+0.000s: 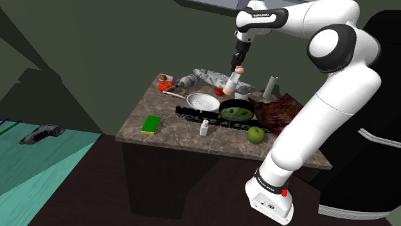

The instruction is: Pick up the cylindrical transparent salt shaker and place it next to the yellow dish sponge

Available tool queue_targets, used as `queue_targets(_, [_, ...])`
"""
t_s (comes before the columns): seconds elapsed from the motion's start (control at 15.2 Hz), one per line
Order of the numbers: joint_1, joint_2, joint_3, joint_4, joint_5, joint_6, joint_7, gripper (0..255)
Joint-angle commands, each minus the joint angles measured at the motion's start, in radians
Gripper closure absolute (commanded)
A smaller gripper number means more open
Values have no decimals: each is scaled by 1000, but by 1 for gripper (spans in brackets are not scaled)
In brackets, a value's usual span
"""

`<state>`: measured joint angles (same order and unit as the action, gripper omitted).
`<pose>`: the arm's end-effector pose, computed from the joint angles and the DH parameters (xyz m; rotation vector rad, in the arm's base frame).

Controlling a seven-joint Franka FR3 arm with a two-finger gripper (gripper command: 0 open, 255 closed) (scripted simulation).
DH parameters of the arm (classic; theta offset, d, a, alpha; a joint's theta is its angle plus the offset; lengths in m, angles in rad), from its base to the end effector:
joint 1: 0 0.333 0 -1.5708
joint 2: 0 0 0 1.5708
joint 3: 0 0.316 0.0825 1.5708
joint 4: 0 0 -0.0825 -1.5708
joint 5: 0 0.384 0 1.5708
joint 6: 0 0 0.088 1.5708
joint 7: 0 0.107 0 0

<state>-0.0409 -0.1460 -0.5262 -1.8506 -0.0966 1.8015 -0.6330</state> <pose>0.4345 -0.3048 0.5790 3.0759 0.1326 0.0803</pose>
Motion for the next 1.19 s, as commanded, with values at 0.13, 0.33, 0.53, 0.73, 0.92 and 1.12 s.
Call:
queue_targets(0.13, [2, 5, 1, 59, 4, -55, -3, 255])
queue_targets(0.33, [2, 12, 1, 107, 8, -96, -7, 255])
queue_targets(0.53, [3, 23, 0, 158, 14, -138, -12, 255])
queue_targets(0.73, [3, 36, -2, 212, 20, -180, -18, 255])
queue_targets(0.92, [13, 40, 10, 227, 22, -193, 3, 255])
queue_targets(1.12, [42, 38, 50, 193, 19, -164, 74, 255])
